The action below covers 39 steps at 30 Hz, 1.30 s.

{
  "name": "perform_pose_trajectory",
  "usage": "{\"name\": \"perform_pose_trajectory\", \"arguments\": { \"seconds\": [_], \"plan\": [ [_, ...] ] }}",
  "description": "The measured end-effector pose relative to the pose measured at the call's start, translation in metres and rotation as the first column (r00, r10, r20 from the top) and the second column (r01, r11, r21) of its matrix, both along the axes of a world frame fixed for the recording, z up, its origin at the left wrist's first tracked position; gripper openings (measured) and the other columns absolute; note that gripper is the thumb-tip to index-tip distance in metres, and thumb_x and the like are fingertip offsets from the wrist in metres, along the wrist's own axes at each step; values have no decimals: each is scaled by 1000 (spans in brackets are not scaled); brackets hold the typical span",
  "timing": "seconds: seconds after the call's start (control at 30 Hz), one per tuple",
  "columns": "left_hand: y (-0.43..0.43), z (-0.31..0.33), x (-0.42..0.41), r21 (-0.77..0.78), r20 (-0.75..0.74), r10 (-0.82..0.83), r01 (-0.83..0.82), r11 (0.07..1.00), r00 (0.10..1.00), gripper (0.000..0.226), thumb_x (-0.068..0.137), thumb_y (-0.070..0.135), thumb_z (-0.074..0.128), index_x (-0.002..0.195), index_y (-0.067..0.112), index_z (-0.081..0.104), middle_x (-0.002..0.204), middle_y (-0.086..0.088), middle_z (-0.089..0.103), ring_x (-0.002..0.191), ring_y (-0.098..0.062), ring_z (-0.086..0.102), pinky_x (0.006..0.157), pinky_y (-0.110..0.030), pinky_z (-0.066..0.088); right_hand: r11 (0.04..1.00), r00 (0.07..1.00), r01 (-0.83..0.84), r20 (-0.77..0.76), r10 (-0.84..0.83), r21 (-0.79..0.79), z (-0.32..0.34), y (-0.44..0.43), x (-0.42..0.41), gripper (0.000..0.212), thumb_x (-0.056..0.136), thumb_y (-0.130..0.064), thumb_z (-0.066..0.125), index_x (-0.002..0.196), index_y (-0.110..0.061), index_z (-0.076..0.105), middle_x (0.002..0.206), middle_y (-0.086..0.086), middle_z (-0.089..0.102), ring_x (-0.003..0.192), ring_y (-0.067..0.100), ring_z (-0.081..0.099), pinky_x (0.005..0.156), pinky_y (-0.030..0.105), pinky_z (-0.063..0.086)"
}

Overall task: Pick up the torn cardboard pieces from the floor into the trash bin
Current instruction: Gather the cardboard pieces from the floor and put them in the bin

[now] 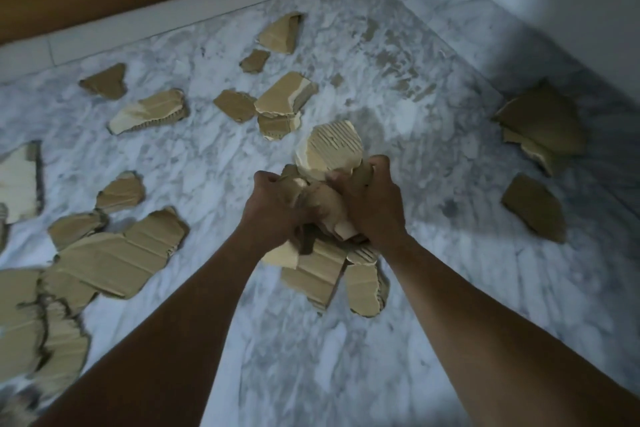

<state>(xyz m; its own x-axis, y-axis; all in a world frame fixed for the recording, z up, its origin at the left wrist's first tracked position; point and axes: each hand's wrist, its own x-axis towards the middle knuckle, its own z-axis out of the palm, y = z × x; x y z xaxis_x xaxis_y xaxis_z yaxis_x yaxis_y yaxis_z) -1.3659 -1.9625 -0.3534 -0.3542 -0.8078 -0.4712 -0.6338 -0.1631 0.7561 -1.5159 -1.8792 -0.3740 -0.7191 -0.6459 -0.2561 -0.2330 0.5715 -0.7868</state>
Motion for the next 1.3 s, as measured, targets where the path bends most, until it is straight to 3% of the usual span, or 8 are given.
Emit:
{"name": "perform_pose_trajectory", "arguments": {
  "seconds": [0.17, 0.23, 0.47, 0.63, 0.77, 1.03, 1.17, 1.3],
  "plan": [
    [28, 19, -22, 36, -219, 175, -172, 984, 960, 76, 62, 36, 96, 122, 19, 54, 106, 2, 68, 96, -16, 68, 83, -38, 59, 985, 994, 105, 22, -103, -139, 29, 35, -9, 47, 87, -54, 68, 118, -26, 44, 101, -4, 62, 93, 25, 62, 76, 38, 50],
    [43, 32, -40, -16, -230, 142, -150, 989, 963, 83, 49, 49, 95, 122, 25, 62, 108, 4, 71, 99, -18, 70, 88, -42, 59, 979, 992, 130, 25, -128, -155, 48, 54, -22, 46, 88, -51, 67, 120, -27, 44, 100, -2, 62, 92, 25, 61, 73, 35, 45],
    [127, 113, -107, -76, -314, -20, -4, 997, 949, 70, 64, 26, 96, 123, 27, 59, 103, 8, 63, 103, -22, 64, 95, -42, 56, 937, 958, 258, -64, -280, -235, 138, 157, -65, 51, 90, -44, 69, 128, -22, 45, 115, 6, 67, 104, 29, 63, 82, 39, 48],
    [208, 177, -147, -88, -417, -129, 101, 991, 900, 75, 55, 34, 95, 120, 31, 60, 114, 4, 65, 107, -21, 65, 96, -46, 56, 902, 900, 356, -170, -401, -245, 220, 249, -85, 41, 91, -46, 66, 114, -23, 41, 99, -1, 61, 94, 30, 60, 75, 36, 42],
    [283, 232, -174, -119, -494, -226, 192, 974, 839, 67, 62, 26, 95, 118, 27, 58, 113, 4, 65, 106, -20, 66, 98, -44, 55, 842, 827, 469, -203, -524, -266, 283, 333, -90, 40, 89, -47, 64, 111, -26, 38, 93, -1, 57, 87, 28, 57, 73, 35, 41],
    [455, 320, -228, -139, -614, -414, 423, 895, 672, 76, 59, 33, 93, 126, 29, 59, 118, 11, 61, 112, -18, 63, 101, -43, 53, 655, 593, 668, -279, -755, -353, 376, 514, -100, 47, 85, -52, 67, 112, -24, 41, 105, 6, 65, 100, 34, 63, 80, 40, 49],
    [535, 326, -237, -140, -611, -504, 544, 828, 610, 80, 51, 39, 90, 123, 32, 57, 120, 10, 62, 110, -18, 64, 100, -43, 53, 570, 485, 746, -305, -820, -345, 380, 595, -95, 49, 85, -52, 68, 116, -23, 43, 114, 10, 67, 104, 36, 63, 81, 41, 50],
    [594, 303, -232, -171, -530, -603, 621, 765, 596, 70, 66, 38, 92, 121, 37, 48, 117, 6, 59, 111, -22, 61, 99, -41, 52, 532, 447, 781, -302, -842, -327, 353, 652, -79, 45, 89, -48, 67, 117, -24, 42, 118, 9, 66, 104, 37, 63, 74, 38, 44]
  ]
}}
